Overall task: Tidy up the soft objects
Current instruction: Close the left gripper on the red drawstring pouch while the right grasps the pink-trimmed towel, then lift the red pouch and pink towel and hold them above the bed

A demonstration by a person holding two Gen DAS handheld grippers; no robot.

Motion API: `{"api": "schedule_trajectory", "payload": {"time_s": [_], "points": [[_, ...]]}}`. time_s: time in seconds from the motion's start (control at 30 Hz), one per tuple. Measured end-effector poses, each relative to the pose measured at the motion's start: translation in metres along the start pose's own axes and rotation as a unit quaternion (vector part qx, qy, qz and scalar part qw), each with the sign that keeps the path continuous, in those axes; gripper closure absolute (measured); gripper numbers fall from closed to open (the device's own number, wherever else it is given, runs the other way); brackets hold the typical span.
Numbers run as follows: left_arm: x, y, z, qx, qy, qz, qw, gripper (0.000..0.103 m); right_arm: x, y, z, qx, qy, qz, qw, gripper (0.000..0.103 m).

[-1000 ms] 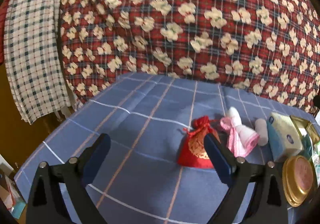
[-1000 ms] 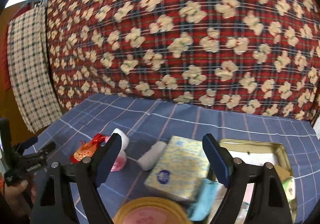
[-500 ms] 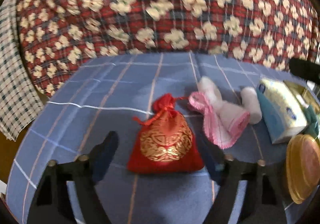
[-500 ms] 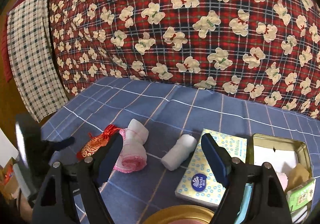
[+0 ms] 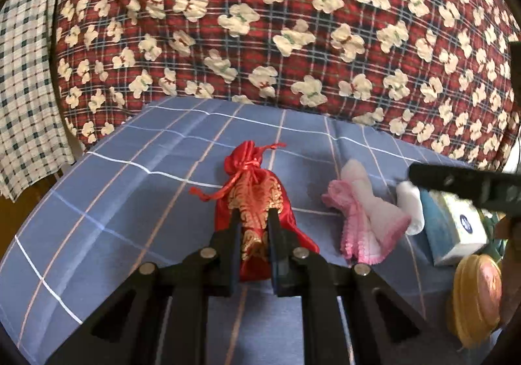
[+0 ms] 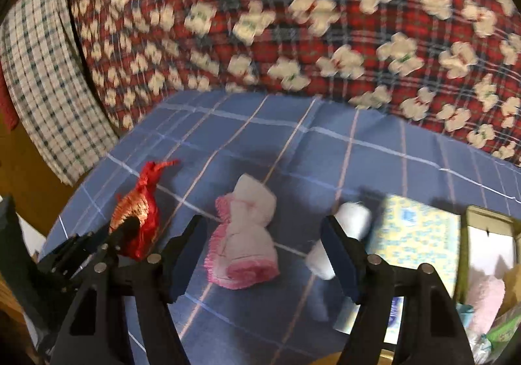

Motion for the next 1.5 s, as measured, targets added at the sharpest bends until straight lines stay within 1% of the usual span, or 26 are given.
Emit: {"api": "schedule_trajectory", "payload": {"time_s": [0.07, 0.13, 0.2, 0.23, 0.3, 0.33, 0.37, 0.4, 0.43, 0.47, 0.53, 0.67, 0.77, 0.83, 1.0, 1.1, 1.17, 1.27, 1.4, 1.5], "points": [[0.0, 0.004, 0.0, -0.008, -0.001, 0.003, 1.0, 0.091, 0.011, 0.004, -0.001, -0.003, 0.015, -0.008, 1.0, 0.029], [0.0, 0.006, -0.001, -0.013, -0.003, 0.001, 0.9999, 0.091, 0.025, 0.006, -0.003, -0.012, 0.035, -0.031, 0.999, 0.029], [0.001, 0.005, 0.0, -0.012, -0.004, 0.001, 0.9999, 0.091, 0.042, 0.007, -0.007, -0.007, 0.068, -0.028, 0.997, 0.029], [0.001, 0.005, 0.001, -0.012, -0.004, 0.001, 0.9999, 0.091, 0.046, 0.008, -0.009, -0.006, 0.077, -0.029, 0.997, 0.03], [-0.001, 0.004, 0.001, -0.009, -0.008, 0.004, 0.9999, 0.091, 0.059, 0.008, -0.014, -0.006, 0.1, -0.033, 0.994, 0.039], [-0.003, 0.003, 0.001, -0.007, -0.012, 0.003, 0.9999, 0.091, 0.064, 0.008, -0.017, -0.004, 0.11, -0.032, 0.993, 0.056], [-0.004, 0.003, 0.002, -0.007, -0.015, 0.005, 0.9999, 0.091, 0.067, 0.009, -0.019, -0.004, 0.116, -0.029, 0.993, 0.066], [-0.005, 0.004, 0.002, -0.008, -0.017, 0.006, 0.9998, 0.091, 0.066, 0.011, -0.019, -0.011, 0.112, -0.031, 0.993, 0.067], [-0.006, 0.004, 0.002, -0.009, -0.02, 0.003, 0.9998, 0.091, 0.063, 0.014, -0.019, -0.024, 0.104, -0.033, 0.994, 0.071], [-0.006, 0.005, 0.002, -0.011, -0.021, 0.0, 0.9997, 0.091, 0.06, 0.016, -0.02, -0.028, 0.1, -0.03, 0.994, 0.073], [-0.006, 0.007, 0.002, -0.018, -0.021, -0.004, 0.9996, 0.091, 0.052, 0.015, -0.017, -0.028, 0.086, -0.023, 0.996, 0.073], [-0.007, 0.009, 0.003, -0.025, -0.027, -0.009, 0.9993, 0.091, 0.032, 0.008, -0.006, -0.015, 0.043, -0.015, 0.999, 0.073], [-0.009, 0.007, 0.003, -0.018, -0.031, -0.004, 0.9993, 0.091, 0.021, 0.003, -0.004, 0.0, 0.035, 0.002, 0.999, 0.073], [-0.01, 0.005, 0.004, -0.013, -0.033, -0.003, 0.9994, 0.091, 0.011, -0.001, 0.0, 0.014, 0.021, 0.024, 0.999, 0.073], [-0.012, 0.006, 0.005, -0.011, -0.038, -0.001, 0.9992, 0.091, -0.021, -0.006, 0.009, 0.025, -0.025, 0.043, 0.998, 0.073], [-0.018, 0.004, 0.007, -0.003, -0.054, 0.006, 0.9985, 0.091, -0.042, -0.007, 0.012, 0.018, -0.057, 0.047, 0.997, 0.073], [-0.024, 0.004, 0.008, -0.001, -0.067, 0.021, 0.9975, 0.091, -0.052, -0.008, 0.008, 0.024, -0.073, 0.056, 0.995, 0.073], [-0.031, 0.005, 0.007, -0.008, -0.079, 0.026, 0.9965, 0.091, -0.061, -0.003, -0.003, 0.019, -0.091, 0.065, 0.993, 0.073], [-0.04, 0.005, 0.007, -0.008, -0.095, 0.036, 0.9948, 0.091, -0.064, 0.011, -0.017, -0.007, -0.117, 0.059, 0.991, 0.073], [-0.047, 0.008, 0.005, -0.021, -0.103, 0.035, 0.9938, 0.091, -0.062, 0.019, -0.025, -0.022, -0.134, 0.048, 0.99, 0.073]]}}
Point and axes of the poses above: each gripper's, at about its wrist camera, not at the fingertips, and x roughly the way its jaws point, y to its left, z to its top, the point moved 8 cm from there along x, roughly the way its jaws point, and after that the axes turned 9 degrees about x, right-handed, at the moved point
